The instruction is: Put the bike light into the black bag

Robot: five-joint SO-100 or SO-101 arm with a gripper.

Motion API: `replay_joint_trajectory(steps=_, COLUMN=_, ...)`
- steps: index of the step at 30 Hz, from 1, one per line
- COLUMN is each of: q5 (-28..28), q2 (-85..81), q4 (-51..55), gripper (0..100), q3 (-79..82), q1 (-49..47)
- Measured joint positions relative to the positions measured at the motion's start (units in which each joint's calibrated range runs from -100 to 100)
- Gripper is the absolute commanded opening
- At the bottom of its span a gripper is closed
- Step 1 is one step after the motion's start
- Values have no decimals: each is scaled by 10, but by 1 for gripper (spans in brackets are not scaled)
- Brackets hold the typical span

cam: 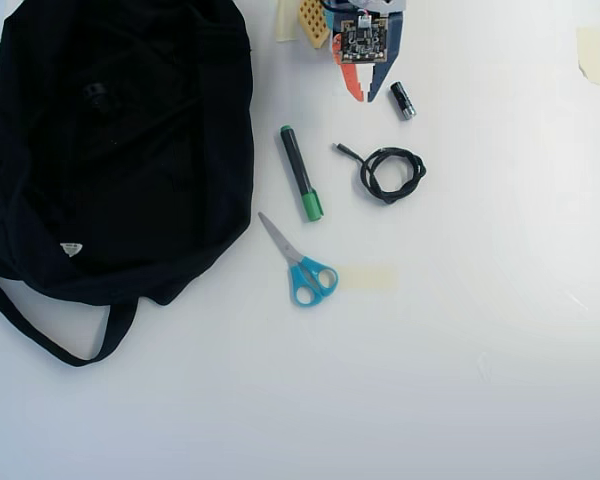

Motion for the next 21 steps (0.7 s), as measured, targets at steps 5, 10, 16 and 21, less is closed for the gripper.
replay_joint_trajectory(steps=5, q5=0, q2=-95, q4=-16, gripper=2, q3=112, q1=12)
replay_joint_trajectory(steps=10, q5=53, q2=-197, q4=-18, gripper=2, q3=209, q1=46)
replay_joint_trajectory(steps=16, q5=76, q2=-255, q4=-15, gripper=2, q3=286, q1=51)
replay_joint_trajectory(steps=21, q5=77, q2=-257, q4=1, gripper=2, q3=289, q1=55)
